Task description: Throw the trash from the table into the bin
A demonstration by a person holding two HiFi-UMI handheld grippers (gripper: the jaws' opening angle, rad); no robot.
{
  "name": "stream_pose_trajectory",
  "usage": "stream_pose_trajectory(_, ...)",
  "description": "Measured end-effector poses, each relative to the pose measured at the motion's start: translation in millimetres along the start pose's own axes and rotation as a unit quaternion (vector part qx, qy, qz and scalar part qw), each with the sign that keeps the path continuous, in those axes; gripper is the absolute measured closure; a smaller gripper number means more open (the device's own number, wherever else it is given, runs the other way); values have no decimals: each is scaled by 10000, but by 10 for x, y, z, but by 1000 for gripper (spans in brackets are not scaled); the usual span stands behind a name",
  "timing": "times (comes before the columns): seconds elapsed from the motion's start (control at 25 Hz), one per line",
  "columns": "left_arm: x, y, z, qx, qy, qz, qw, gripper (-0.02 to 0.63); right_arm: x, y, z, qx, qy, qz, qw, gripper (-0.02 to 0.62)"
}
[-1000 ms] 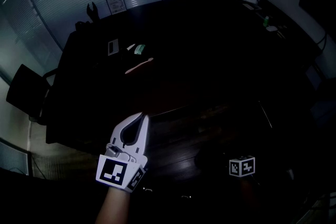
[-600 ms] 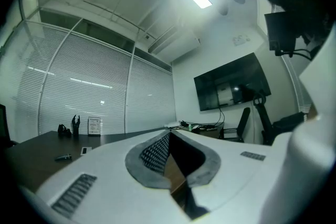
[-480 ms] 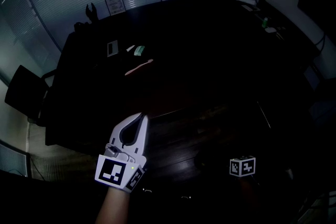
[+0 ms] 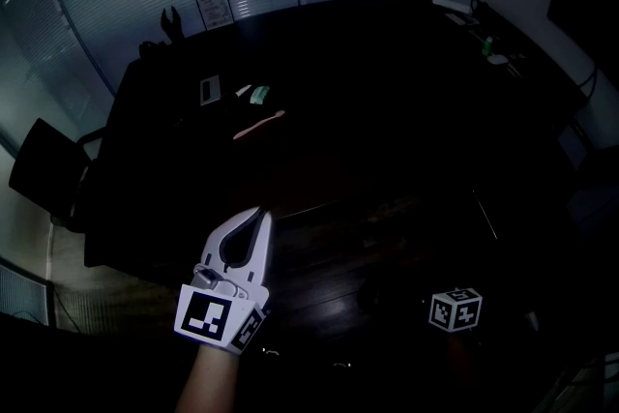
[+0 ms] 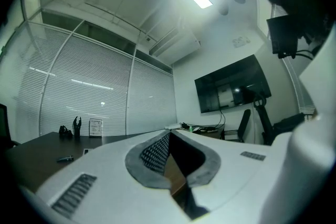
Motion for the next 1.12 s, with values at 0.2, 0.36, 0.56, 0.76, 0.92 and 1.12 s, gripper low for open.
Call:
stream_pose_trajectory(0.2,51,-27,-1,6,-30,36,10000,606,302,-262,-175,29,-191,816,9965,591)
stream_pose_trajectory(0.36,77,-30,20,-8,-54,-14,10000,607,500,-375,-268,101,-152,1221,9923,591)
stream_pose_trajectory(0.56,131,-84,36,140,1,123,9998,606,668,-560,-354,326,-68,1611,9864,591)
stream_pose_trajectory(0.76,211,-96,14,181,-146,98,9997,606,885,-837,-529,611,36,2144,9748,591)
stream_pose_trajectory(0.92,292,-102,-38,276,-267,110,9992,606,999,-1001,-660,735,5,2500,9655,591)
stream_pose_trajectory(1.12,378,-104,-79,283,-328,96,9990,606,1204,-1293,-885,999,10,3146,9439,591)
Point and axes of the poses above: the fingertips, and each gripper's own axes: x backward along the fingers, z to its right, y out of its underside, the point moved 7 cm from there along x, backward along the fingers, and after that the axes turned 3 degrees about x, right-handed, at the moved point
